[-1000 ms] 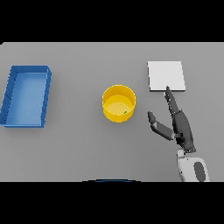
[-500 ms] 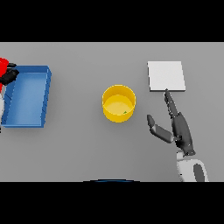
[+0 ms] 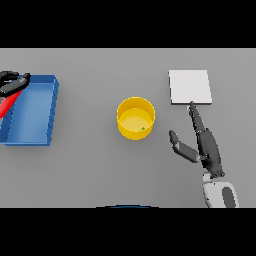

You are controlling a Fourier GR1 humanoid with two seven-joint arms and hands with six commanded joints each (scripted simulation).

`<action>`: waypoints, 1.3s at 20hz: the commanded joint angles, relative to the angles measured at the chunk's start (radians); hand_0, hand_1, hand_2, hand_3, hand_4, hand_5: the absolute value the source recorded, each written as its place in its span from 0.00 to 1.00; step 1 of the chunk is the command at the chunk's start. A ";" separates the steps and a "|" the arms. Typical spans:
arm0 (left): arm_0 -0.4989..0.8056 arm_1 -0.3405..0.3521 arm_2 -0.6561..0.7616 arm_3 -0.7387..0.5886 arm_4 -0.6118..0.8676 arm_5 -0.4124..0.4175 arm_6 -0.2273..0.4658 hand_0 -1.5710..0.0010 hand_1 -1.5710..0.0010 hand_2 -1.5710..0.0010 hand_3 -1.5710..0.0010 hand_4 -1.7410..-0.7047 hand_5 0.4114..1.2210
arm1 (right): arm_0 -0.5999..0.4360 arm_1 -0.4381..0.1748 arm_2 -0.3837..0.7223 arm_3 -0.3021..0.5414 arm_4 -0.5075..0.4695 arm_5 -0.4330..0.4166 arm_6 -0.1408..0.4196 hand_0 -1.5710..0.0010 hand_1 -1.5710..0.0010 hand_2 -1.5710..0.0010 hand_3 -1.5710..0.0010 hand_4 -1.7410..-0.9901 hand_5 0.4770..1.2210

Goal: Pick up the red beaker and tilt it to pour out 1 green nut into yellow bowl. Pick up the yellow bowl and place it on the metallic measuring scale.

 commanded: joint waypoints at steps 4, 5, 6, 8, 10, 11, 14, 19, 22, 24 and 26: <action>0.007 0.011 -0.040 0.032 -0.059 0.001 -0.010 0.90 0.91 0.91 0.91 0.91 0.27 | -0.011 -0.001 0.005 0.014 0.030 -0.019 0.000 1.00 1.00 1.00 1.00 0.78 0.25; -0.002 0.010 -0.038 0.046 -0.066 0.012 -0.024 0.92 0.93 0.93 0.93 0.91 0.27 | -0.012 -0.004 0.003 0.014 0.029 -0.017 0.000 1.00 1.00 1.00 1.00 0.78 0.25; -0.006 0.012 -0.036 0.046 -0.068 0.020 -0.041 0.94 0.94 0.94 0.94 0.92 0.27 | -0.001 0.000 0.011 0.007 0.038 -0.020 0.008 1.00 1.00 1.00 1.00 0.78 0.24; 0.006 0.006 -0.027 0.013 -0.060 0.044 -0.073 0.96 0.96 0.96 0.96 0.93 0.27 | -0.022 0.001 0.026 -0.002 0.092 -0.047 0.083 1.00 1.00 1.00 1.00 0.81 0.21; 0.016 -0.009 -0.018 -0.006 -0.040 0.054 -0.107 0.97 0.98 0.98 0.98 0.92 0.29 | -0.042 -0.045 0.044 -0.001 0.111 -0.002 0.056 1.00 1.00 1.00 1.00 0.87 0.23; 0.010 -0.014 -0.011 -0.008 -0.029 0.053 -0.106 0.98 0.98 0.98 0.98 0.92 0.30 | -0.071 -0.065 0.062 0.005 0.126 0.026 0.055 1.00 1.00 1.00 1.00 0.88 0.25; 0.025 -0.030 -0.012 -0.034 -0.017 0.055 -0.102 0.99 0.99 0.99 0.99 0.91 0.31 | -0.159 -0.171 0.109 0.028 0.245 0.083 0.102 1.00 1.00 1.00 1.00 0.82 0.23; 0.037 -0.047 -0.017 -0.040 -0.016 0.061 -0.091 1.00 1.00 1.00 1.00 0.90 0.34 | -0.343 -0.285 0.236 0.102 0.436 0.184 0.097 1.00 1.00 1.00 1.00 0.79 0.21; 0.029 -0.032 -0.008 -0.031 -0.012 0.048 -0.092 1.00 1.00 1.00 1.00 0.90 0.34 | -0.440 -0.318 0.309 0.162 0.509 0.232 0.036 1.00 1.00 1.00 1.00 0.77 0.22; 0.030 -0.031 -0.006 -0.029 -0.006 0.040 -0.095 1.00 1.00 1.00 1.00 0.90 0.34 | -0.484 -0.330 0.355 0.196 0.551 0.262 0.010 1.00 1.00 1.00 1.00 0.77 0.22; 0.040 -0.035 -0.010 -0.040 -0.008 0.042 -0.096 1.00 1.00 1.00 1.00 0.90 0.35 | -0.541 -0.332 0.388 0.258 0.582 0.279 -0.014 1.00 1.00 1.00 1.00 0.78 0.22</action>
